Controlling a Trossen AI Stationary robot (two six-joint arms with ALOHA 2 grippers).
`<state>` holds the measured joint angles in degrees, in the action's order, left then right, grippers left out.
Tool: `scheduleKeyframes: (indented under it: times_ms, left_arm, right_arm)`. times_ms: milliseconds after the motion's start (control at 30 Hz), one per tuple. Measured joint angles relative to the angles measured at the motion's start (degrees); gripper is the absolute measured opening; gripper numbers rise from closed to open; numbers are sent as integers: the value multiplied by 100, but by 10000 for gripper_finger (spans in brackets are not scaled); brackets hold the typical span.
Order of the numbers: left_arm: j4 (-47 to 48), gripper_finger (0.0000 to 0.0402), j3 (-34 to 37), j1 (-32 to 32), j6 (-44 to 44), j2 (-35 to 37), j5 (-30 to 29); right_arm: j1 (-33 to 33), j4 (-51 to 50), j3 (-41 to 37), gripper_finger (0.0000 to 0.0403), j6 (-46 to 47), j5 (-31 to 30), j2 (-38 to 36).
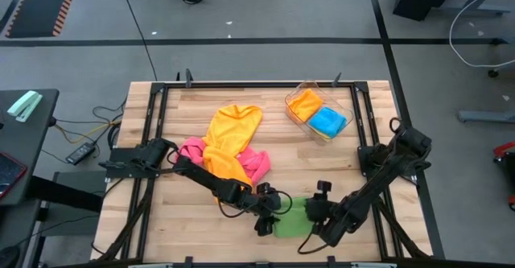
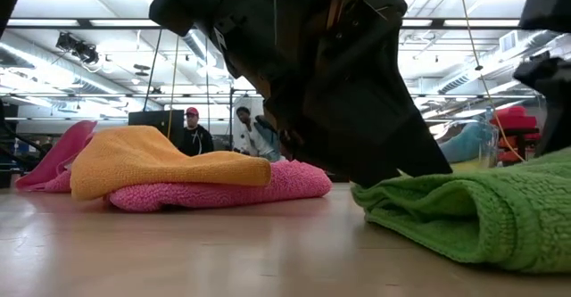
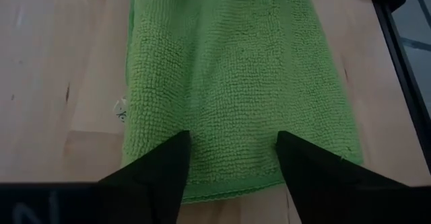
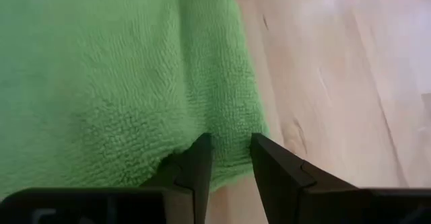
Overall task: Fold microfiber towels
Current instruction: Fold the green towel
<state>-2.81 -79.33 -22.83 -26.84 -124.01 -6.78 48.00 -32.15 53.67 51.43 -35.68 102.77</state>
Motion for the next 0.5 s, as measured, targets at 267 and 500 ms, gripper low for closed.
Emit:
scheduleKeyframes:
  times_ms: [267, 500]
  left_arm:
    - [22, 234, -189, 0, -122, 41, 507]
    - [139, 217, -307, -4, -263, 101, 767]
  right_arm:
    - [-153, -273, 20, 115, -17, 385, -585]
    - [-423, 456, -320, 120, 242, 457, -1556]
